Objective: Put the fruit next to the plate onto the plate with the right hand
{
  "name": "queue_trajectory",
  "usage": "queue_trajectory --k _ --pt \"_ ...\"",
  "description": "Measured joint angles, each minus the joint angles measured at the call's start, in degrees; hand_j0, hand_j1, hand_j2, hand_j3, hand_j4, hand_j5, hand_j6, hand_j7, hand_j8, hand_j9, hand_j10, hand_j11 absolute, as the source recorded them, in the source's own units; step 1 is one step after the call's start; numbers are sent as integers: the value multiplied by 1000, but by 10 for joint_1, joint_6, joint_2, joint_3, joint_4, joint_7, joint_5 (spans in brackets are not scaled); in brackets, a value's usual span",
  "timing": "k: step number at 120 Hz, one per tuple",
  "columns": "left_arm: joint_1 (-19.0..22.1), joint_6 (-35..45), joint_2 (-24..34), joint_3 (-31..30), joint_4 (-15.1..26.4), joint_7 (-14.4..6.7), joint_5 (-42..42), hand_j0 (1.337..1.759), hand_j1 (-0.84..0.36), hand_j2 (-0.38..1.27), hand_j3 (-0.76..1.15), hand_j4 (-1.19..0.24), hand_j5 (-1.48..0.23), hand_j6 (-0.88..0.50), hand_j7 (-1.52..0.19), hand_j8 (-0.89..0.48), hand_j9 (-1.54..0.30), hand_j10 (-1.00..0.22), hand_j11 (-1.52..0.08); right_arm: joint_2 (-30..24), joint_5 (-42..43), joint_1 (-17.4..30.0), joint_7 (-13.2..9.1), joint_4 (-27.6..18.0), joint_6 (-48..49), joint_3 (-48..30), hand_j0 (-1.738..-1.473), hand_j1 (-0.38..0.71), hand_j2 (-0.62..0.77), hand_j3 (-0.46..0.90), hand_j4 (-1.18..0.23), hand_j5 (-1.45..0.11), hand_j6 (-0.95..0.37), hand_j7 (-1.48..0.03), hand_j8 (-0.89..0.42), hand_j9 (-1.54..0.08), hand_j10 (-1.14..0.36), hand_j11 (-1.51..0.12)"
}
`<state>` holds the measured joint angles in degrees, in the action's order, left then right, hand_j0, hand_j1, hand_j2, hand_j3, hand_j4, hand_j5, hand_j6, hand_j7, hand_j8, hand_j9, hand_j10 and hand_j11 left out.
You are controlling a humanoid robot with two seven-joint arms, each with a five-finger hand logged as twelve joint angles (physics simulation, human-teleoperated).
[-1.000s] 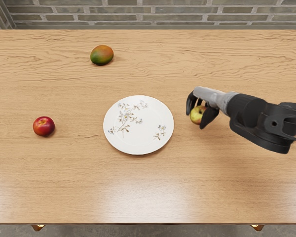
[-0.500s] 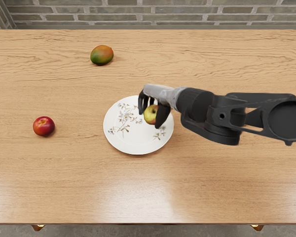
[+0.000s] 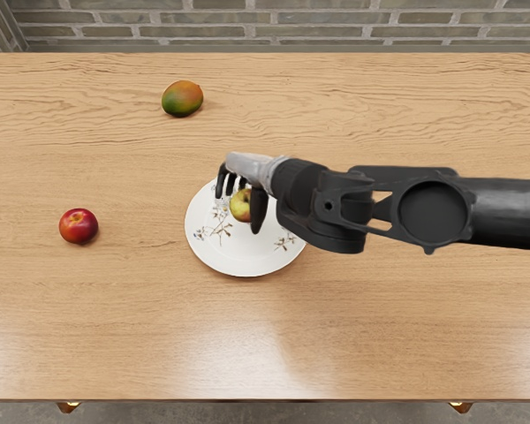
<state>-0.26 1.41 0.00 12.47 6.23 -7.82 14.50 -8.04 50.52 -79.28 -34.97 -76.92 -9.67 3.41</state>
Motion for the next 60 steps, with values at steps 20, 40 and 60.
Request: queue_trajectory --k 20,40,60 --pt "0 0 0 0 0 0 0 1658 349 0 0 -1 0 -1 0 -1 0 0 0 5 -8 1 0 3 7 -6 -1656 -190 28 0 -233 -329 -184 -313 -141 -335 -200 -337" --pt "0 0 0 0 0 0 0 1658 349 0 0 0 0 -1 0 -1 0 0 0 -26 -134 44 0 -55 66 -94 -1657 -279 13 0 -103 -146 -82 -138 -63 -148 -89 -149" --pt "0 0 0 0 0 0 0 1658 349 0 0 0 0 -1 0 -1 0 0 0 -71 -376 82 0 -112 241 -196 -1658 -318 6 0 -46 -64 -37 -61 -28 -65 -39 -66"
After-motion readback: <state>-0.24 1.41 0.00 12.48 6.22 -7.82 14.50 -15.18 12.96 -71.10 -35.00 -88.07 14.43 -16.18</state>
